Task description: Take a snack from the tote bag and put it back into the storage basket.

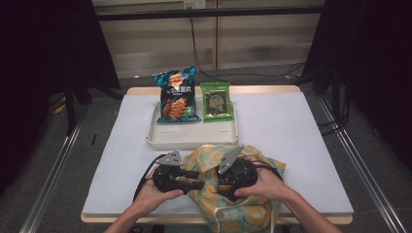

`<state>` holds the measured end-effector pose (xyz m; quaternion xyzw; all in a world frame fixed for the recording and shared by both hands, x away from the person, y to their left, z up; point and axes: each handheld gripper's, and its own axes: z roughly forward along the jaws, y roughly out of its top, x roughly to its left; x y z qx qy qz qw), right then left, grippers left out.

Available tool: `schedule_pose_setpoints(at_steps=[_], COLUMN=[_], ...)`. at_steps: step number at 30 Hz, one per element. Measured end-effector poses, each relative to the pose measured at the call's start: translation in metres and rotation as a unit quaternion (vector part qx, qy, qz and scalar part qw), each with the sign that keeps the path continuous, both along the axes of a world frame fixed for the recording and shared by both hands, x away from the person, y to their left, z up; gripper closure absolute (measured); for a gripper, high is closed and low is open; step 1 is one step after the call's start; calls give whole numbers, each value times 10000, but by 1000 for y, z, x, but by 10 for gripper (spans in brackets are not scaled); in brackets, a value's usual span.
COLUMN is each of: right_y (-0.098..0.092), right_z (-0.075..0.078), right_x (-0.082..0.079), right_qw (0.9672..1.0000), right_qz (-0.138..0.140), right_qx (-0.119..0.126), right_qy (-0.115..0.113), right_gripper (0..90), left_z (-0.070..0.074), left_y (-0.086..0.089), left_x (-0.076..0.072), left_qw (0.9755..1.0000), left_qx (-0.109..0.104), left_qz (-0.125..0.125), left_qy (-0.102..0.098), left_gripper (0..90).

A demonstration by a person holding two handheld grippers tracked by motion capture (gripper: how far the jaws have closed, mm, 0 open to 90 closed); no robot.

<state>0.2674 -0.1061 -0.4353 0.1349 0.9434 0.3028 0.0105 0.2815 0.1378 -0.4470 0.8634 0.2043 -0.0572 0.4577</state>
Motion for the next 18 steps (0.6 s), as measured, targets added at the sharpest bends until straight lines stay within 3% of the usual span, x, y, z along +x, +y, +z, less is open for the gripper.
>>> schedule_pose_setpoints(at_steps=[4,8,11,13,18], right_y=[2,4,11,15,24], right_z=[-1,-2,-14,-18,-20], right_x=[-2,-6,-8,-9,-1], right_qw=[9999,9995,9977,9984,9973], right_qz=[97,239,192,119,-14], right_qx=[-48,-164,-556,-500,-604], right_qy=[-42,107,339,251,425], right_gripper=[250,345,363,353,350], left_z=[1,0,0,-1,-2], left_y=[1,1,-1,-1,1], left_x=[0,-2,-2,-1,2], left_qw=[10000,10000,10000,10000,9999], left_qx=[-23,9,78,52,3], left_qz=[21,8,12,13,104], left_qy=[18,14,-20,-24,39], left_gripper=[506,503,503,504,503])
